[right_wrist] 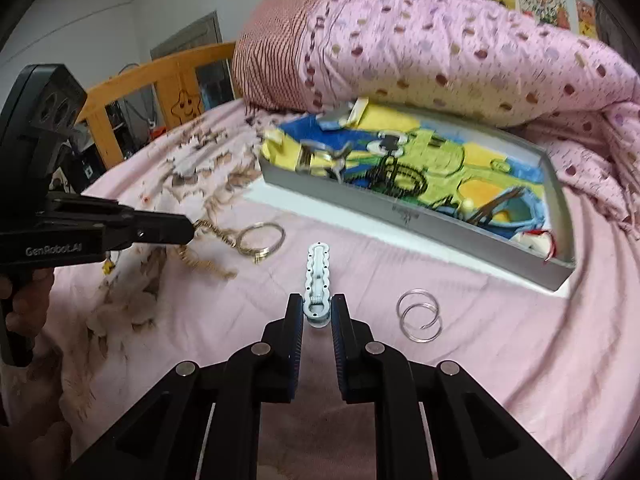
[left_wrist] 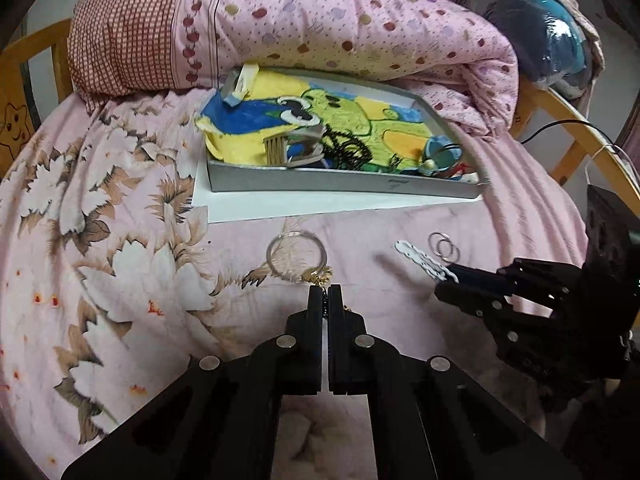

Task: Organize jewelry
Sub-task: 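Carry the gold chain and white keychain into the tray while both tools open to release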

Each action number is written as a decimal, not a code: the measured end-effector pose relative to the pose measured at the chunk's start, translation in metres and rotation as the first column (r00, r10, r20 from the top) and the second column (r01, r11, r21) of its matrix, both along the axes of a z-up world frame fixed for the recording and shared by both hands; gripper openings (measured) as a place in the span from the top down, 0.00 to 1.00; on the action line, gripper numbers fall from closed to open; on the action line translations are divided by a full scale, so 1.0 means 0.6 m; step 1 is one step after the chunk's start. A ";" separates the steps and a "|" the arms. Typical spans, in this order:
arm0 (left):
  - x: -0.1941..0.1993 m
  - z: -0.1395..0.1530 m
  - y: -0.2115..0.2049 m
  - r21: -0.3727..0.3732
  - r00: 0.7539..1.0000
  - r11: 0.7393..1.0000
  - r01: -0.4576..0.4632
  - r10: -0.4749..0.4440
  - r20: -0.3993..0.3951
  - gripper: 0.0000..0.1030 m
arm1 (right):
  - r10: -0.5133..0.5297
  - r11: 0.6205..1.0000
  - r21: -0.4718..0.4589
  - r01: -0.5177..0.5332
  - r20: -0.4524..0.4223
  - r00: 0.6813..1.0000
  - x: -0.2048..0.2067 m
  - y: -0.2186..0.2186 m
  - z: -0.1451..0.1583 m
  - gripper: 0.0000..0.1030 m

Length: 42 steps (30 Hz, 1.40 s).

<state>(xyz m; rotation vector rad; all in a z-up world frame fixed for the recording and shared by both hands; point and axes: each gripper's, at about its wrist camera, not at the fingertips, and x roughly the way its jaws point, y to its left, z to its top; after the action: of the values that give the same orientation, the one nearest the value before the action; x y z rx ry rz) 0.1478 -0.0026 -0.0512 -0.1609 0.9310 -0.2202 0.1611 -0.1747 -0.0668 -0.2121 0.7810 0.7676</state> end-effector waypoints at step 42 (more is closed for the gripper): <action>0.253 0.034 -0.138 -0.062 0.985 0.995 0.073 -0.062 0.163 1.00 | -0.425 0.898 0.149 0.414 0.047 0.904 0.183 -0.167 0.002 0.87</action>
<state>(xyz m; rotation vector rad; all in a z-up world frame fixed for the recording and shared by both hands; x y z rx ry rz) 0.2993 -0.0852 -0.0307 -0.1714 0.7696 -0.3232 0.2708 -0.2750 -0.0656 0.0517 0.6648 0.3960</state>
